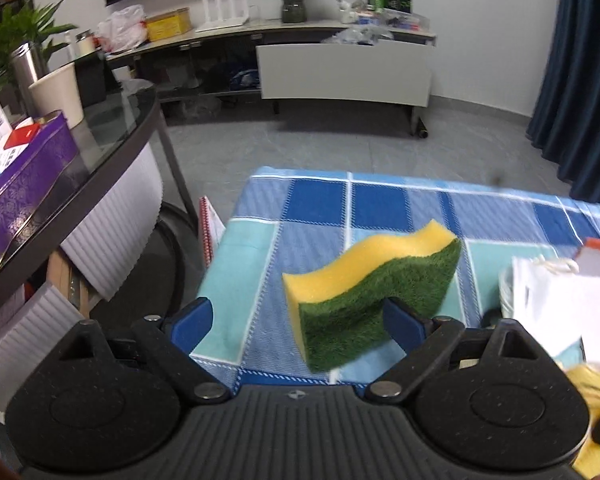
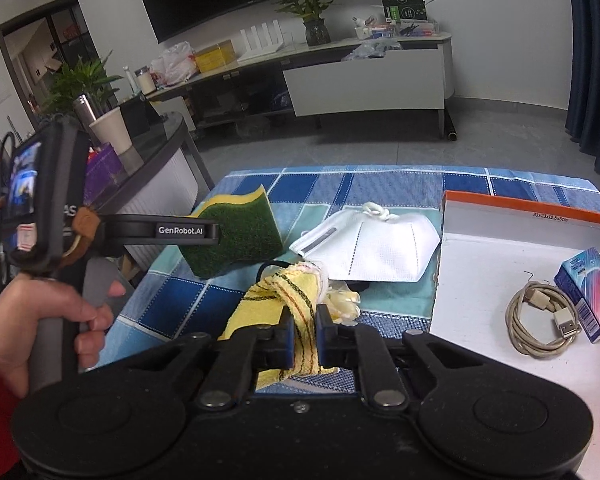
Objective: Organize soft objects
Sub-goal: 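Move both grippers to the cloths and grasp the yellow striped towel with the right gripper, then grasp the yellow-orange cloth with the left gripper while the right lifts the striped towel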
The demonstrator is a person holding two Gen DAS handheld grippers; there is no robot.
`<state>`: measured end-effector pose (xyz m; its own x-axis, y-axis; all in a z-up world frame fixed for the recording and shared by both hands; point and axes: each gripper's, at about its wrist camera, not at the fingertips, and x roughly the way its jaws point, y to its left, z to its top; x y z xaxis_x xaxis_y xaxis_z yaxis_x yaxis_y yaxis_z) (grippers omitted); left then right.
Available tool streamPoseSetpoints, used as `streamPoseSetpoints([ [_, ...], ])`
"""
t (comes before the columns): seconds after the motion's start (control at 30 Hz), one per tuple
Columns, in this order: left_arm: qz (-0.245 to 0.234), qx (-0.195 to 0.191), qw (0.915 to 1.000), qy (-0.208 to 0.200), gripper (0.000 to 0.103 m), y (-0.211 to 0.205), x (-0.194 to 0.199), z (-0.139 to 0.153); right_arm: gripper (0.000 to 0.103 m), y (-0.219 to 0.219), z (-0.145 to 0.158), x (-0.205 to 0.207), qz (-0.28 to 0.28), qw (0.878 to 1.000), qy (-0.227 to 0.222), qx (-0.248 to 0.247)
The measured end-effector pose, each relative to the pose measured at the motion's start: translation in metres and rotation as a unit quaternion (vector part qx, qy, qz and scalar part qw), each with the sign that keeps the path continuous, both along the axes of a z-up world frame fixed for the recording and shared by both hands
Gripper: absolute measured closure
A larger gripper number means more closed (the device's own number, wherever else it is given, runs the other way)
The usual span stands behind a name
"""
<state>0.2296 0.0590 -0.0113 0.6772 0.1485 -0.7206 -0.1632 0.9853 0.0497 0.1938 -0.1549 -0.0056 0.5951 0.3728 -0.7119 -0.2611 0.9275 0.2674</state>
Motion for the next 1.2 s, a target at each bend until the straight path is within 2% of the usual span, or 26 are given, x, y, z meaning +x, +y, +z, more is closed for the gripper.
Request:
streamPoseSetpoints([
  [0.23, -0.003, 0.012, 0.9999, 0.006, 0.009, 0.0, 0.002, 0.004, 0.09, -0.011, 0.015, -0.01, -0.002, 0.999, -0.023, 0.028],
  [0.33, 0.013, 0.013, 0.9998, 0.006, 0.008, 0.005, 0.007, 0.007, 0.09, -0.016, 0.023, -0.015, -0.005, 0.999, -0.031, 0.035],
  [0.43, 0.029, 0.011, 0.9995, 0.006, 0.008, 0.011, 0.01, 0.01, 0.09, -0.019, 0.03, -0.02, -0.011, 0.999, -0.04, 0.027],
  [0.6, 0.02, 0.021, 0.9996, -0.001, 0.008, 0.008, 0.004, 0.016, 0.09, -0.025, 0.034, -0.026, -0.021, 0.998, -0.046, 0.021],
  [0.67, 0.022, 0.012, 0.9997, 0.003, 0.008, 0.01, 0.001, 0.016, 0.09, -0.028, 0.036, -0.029, -0.024, 0.998, -0.049, 0.02],
  [0.83, -0.026, -0.011, 0.9996, 0.0, 0.008, -0.001, -0.021, 0.018, 0.09, -0.031, 0.04, -0.039, -0.031, 0.998, -0.056, 0.001],
  [1.0, -0.091, -0.045, 0.9948, 0.012, 0.008, -0.023, -0.056, 0.01, 0.09, -0.035, 0.041, -0.046, -0.045, 0.997, -0.062, -0.019],
  [1.2, -0.125, -0.054, 0.9903, 0.026, 0.01, -0.04, -0.089, -0.005, 0.09, -0.039, 0.038, -0.055, -0.047, 0.997, -0.057, -0.019],
])
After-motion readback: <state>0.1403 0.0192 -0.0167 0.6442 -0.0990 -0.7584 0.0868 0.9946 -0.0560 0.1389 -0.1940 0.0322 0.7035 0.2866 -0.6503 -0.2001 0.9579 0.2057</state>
